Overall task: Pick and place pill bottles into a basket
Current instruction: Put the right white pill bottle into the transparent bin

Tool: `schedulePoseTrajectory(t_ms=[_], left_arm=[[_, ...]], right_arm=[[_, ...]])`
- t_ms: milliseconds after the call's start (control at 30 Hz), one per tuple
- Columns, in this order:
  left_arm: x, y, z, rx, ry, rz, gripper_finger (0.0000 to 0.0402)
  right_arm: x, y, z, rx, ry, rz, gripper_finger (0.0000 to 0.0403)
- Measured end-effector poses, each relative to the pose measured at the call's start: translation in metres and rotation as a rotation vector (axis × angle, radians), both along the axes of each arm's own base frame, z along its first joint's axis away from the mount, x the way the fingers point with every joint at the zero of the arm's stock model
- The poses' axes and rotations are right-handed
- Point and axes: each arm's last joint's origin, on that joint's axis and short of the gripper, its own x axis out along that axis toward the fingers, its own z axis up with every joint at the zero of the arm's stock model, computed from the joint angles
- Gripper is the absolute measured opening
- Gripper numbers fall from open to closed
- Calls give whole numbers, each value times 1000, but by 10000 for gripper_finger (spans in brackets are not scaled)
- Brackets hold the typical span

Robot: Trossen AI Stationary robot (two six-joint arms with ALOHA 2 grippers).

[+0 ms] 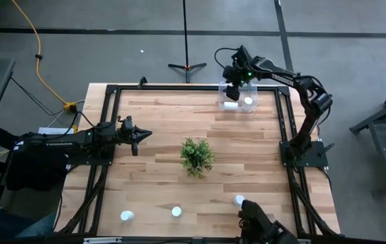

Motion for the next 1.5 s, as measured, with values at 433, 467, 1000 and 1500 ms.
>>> schedulePoseTrajectory(t_ms=[433, 467, 1000, 1500], left_arm=[[0, 0, 0, 0, 1, 0, 46], [0, 0, 0, 0, 0, 0, 46], [0, 0, 0, 0, 0, 0, 46], [0, 0, 0, 0, 0, 0, 46]], right_arm=[[8, 25, 35, -38, -134, 66, 236], [9, 28, 38, -32, -148, 73, 236], [-1, 101, 106, 3, -337, 254, 236], [-17, 192, 154, -3, -423, 337, 236]])
